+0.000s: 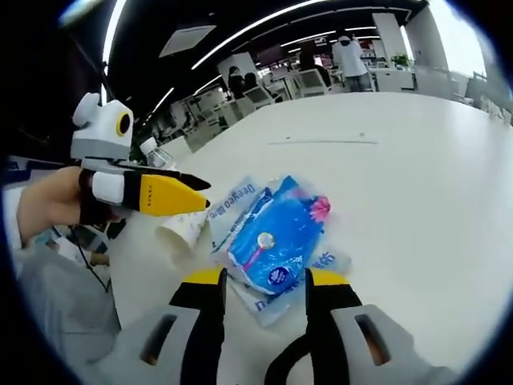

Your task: Arrange the tabletop items into an orderly group along one side of the table until the central work area is clear of visible clutter.

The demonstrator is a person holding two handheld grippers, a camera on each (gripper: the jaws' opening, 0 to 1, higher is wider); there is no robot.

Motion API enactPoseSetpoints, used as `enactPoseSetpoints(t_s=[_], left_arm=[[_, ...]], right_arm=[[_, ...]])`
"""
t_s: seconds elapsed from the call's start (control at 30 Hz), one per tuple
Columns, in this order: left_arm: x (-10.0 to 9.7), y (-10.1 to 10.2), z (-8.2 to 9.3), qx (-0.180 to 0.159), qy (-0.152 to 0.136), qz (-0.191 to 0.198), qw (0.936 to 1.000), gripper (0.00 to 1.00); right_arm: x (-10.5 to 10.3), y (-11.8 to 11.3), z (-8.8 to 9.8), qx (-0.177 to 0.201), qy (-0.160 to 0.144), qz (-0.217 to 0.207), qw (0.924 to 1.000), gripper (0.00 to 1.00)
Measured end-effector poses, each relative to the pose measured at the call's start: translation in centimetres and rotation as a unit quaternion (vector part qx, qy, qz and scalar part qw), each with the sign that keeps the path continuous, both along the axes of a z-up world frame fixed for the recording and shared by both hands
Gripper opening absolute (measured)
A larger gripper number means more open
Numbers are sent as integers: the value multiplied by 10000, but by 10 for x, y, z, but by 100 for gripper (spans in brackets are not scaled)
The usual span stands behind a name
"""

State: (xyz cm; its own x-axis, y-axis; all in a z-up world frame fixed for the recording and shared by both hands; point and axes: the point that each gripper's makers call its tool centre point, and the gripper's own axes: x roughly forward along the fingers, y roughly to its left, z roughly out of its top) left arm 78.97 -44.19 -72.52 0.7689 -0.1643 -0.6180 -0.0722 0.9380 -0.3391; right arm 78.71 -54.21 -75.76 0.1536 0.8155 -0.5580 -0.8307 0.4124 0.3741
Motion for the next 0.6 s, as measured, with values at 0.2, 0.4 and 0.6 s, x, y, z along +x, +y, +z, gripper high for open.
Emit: enactPoseSetpoints(t_s=[0.2,0.4,0.6], left_arm=[[1,3,-1,37,52,-74,10000,76],[2,0,-4,50,121,-201,9997,75],[5,2,-1,56,68,-243,9997,74]], right_arm=[[-5,2,-4,31,19,67,10000,37],[-4,-1,-8,-11,97,16,10000,37],[-2,-3,0,58,67,-49,9999,38]])
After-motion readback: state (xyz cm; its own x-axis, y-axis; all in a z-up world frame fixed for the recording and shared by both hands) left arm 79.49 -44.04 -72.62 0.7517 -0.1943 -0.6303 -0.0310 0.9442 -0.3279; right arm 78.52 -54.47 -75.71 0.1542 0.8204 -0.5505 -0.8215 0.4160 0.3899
